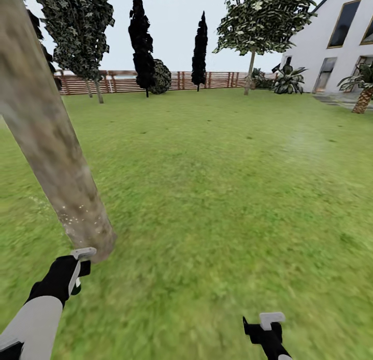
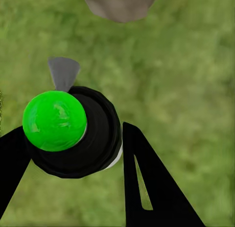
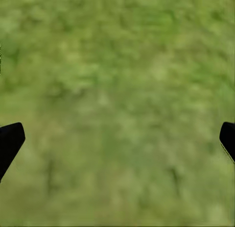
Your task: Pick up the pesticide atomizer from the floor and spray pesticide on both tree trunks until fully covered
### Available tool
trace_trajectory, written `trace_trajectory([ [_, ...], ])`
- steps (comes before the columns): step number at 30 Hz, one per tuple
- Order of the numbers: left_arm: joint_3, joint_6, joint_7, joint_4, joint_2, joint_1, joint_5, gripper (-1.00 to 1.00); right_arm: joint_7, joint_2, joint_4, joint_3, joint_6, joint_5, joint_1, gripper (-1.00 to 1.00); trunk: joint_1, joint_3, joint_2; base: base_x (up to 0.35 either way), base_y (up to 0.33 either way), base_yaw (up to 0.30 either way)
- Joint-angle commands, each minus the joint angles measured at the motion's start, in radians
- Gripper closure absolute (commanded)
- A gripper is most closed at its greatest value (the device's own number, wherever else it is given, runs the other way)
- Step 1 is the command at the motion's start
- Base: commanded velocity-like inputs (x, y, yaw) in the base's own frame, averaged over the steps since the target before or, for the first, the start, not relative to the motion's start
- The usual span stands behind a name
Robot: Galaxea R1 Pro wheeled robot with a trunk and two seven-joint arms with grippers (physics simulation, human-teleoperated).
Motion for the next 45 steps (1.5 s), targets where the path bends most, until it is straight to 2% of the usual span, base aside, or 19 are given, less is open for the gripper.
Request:
trace_trajectory([
  [1, 0.001, 0.004, 0.003, -0.001, -0.001, -0.001, 0.002, 1.0, -0.002, 0.0, 0.0, 0.009, -0.002, -0.009, 0.0, -1.0, 0.0, -0.001, 0.0, 0.23, -0.216, 0.275],
  [11, 0.0, 0.002, 0.004, -0.001, -0.004, -0.001, 0.0, 1.0, -0.002, 0.0, 0.0, 0.009, -0.002, -0.007, 0.0, -1.0, 0.0, -0.001, 0.0, 0.261, -0.179, 0.275],
  [15, 0.0, 0.002, 0.004, -0.002, -0.02, -0.001, -0.003, 1.0, -0.002, 0.0, 0.0, 0.009, -0.002, -0.007, 0.0, -1.0, 0.0, -0.001, 0.0, 0.192, -0.221, 0.276],
  [33, 0.0, 0.0, 0.004, -0.005, -0.021, -0.001, -0.002, 1.0, -0.002, 0.0, 0.0, 0.009, -0.002, -0.007, 0.0, -1.0, 0.0, -0.001, 0.0, 0.14, -0.253, 0.276],
  [45, 0.0, -0.001, 0.004, -0.004, -0.035, -0.001, -0.002, 1.0, -0.002, 0.0, 0.0, 0.009, -0.002, -0.009, 0.0, -1.0, 0.0, -0.001, 0.0, 0.134, -0.259, 0.265],
])
